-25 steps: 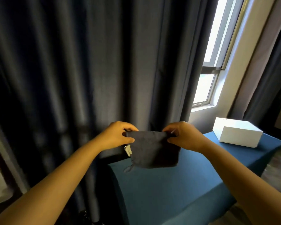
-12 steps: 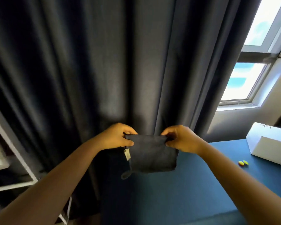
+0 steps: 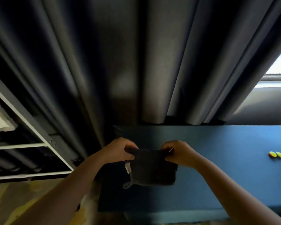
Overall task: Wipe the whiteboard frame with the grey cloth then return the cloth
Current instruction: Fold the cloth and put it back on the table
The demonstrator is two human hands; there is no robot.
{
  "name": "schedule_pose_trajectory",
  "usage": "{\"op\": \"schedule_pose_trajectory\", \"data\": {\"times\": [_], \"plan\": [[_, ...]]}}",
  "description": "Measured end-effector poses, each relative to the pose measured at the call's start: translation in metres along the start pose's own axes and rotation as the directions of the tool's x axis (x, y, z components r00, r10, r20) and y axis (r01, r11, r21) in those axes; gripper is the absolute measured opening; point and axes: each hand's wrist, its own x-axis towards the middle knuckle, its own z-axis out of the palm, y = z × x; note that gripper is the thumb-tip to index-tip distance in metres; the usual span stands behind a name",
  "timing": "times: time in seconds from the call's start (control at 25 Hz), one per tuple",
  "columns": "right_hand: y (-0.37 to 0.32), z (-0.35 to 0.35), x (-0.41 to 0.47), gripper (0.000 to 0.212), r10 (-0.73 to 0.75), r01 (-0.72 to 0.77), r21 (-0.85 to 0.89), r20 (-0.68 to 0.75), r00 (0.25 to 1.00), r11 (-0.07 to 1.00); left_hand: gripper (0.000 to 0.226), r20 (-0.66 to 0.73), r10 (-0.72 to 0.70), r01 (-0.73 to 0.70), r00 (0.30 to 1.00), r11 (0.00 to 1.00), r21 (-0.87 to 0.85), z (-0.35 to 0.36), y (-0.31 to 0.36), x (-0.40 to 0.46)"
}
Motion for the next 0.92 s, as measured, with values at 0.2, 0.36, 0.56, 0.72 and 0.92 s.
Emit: {"op": "schedule_pose_trajectory", "data": {"times": [0.2, 0.36, 0.56, 0.72, 0.92], "plan": [[0.029, 0.039, 0.030, 0.030, 0.073, -0.075, 0.054, 0.029, 0.997, 0.996, 0.028, 0.011, -0.026, 0.026, 1.000, 1.000, -0.001, 0.030, -0.035, 0.025], [0.054, 0.069, 0.062, 0.032, 0.101, -0.103, 0.025, 0.067, 0.993, 0.994, 0.029, 0.039, -0.074, 0.074, 0.997, 0.997, -0.012, 0.053, -0.066, 0.052], [0.071, 0.097, 0.089, 0.036, 0.159, -0.159, 0.033, 0.010, 0.987, 0.987, 0.030, -0.041, -0.081, 0.079, 0.996, 0.996, -0.040, 0.073, -0.091, 0.074], [0.074, 0.104, 0.103, 0.035, 0.155, -0.155, -0.004, -0.030, 0.987, 0.988, 0.030, -0.087, -0.064, 0.064, 0.994, 0.998, -0.013, 0.077, -0.100, 0.087], [0.073, 0.105, 0.111, 0.035, 0.138, -0.138, -0.061, -0.010, 0.990, 0.989, 0.029, -0.100, -0.026, 0.032, 0.995, 0.998, 0.055, 0.078, -0.106, 0.095]]}}
